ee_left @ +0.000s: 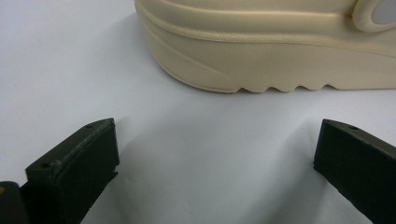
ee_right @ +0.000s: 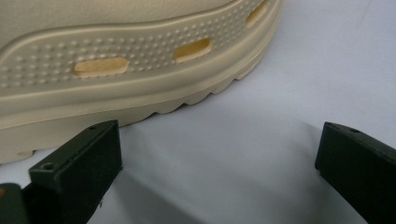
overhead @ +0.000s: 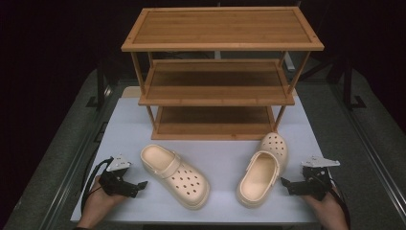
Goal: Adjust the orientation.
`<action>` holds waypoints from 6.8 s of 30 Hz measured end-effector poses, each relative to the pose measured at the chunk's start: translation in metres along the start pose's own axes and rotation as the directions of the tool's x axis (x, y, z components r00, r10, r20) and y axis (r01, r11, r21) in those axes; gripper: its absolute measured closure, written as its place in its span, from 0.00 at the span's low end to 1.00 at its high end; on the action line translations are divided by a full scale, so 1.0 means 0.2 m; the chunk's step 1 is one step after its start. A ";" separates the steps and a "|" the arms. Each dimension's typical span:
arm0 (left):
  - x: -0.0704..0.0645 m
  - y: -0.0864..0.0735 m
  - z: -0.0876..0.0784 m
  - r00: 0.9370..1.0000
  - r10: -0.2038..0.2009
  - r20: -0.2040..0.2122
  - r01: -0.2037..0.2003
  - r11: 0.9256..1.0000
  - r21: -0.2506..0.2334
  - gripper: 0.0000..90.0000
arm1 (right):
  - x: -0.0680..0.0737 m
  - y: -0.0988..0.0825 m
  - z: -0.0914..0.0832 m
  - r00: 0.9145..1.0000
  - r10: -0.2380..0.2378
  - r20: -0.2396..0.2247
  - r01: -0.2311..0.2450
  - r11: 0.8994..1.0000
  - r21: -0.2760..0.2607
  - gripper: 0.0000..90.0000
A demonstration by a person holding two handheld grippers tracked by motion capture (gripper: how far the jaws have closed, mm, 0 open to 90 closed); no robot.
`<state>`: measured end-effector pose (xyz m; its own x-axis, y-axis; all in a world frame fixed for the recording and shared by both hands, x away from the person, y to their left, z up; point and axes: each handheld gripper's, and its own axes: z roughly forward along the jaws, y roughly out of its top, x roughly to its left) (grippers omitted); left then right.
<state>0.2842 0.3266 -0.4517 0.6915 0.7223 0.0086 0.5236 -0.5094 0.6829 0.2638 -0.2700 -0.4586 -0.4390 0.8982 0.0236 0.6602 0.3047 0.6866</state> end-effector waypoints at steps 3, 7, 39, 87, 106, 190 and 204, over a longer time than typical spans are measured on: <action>0.00 0.00 0.00 1.000 -0.001 -0.002 0.001 1.000 -0.001 0.00 | 0.00 0.00 0.00 1.000 -0.001 -0.001 0.001 1.000 -0.001 0.00; 0.00 0.00 0.00 1.000 -0.002 -0.005 0.002 1.000 -0.002 0.00 | 0.00 0.00 0.00 1.000 0.001 -0.004 -0.001 1.000 -0.002 0.00; -0.20 0.04 -0.19 0.974 0.073 0.212 -0.045 0.990 -0.132 1.00 | 0.00 0.00 0.00 1.000 -0.003 0.003 0.003 1.000 0.002 0.00; -0.52 0.39 0.12 0.916 0.224 0.333 -0.171 0.968 -0.182 1.00 | 0.00 0.00 0.00 1.000 -0.005 0.004 0.005 1.000 0.001 0.00; -0.08 0.41 -0.13 0.981 0.098 0.166 -0.065 0.979 -0.194 1.00 | 0.00 0.00 0.00 1.000 -0.005 0.003 0.005 1.000 0.001 0.00; -0.05 0.14 -0.18 0.990 0.009 0.144 0.010 0.991 -0.132 0.94 | 0.00 0.00 0.00 1.000 -0.007 0.005 0.007 1.000 0.000 0.00; -0.13 0.29 -0.08 0.966 0.126 0.224 -0.087 0.980 -0.179 0.61 | 0.00 0.00 0.00 1.000 -0.008 0.005 0.008 1.000 -0.002 0.00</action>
<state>0.2895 0.2860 -0.4014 0.8459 0.5287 -0.0693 0.3644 -0.4782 0.7991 0.2637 -0.2695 -0.4591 -0.4415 0.8971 0.0141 0.6550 0.3115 0.6884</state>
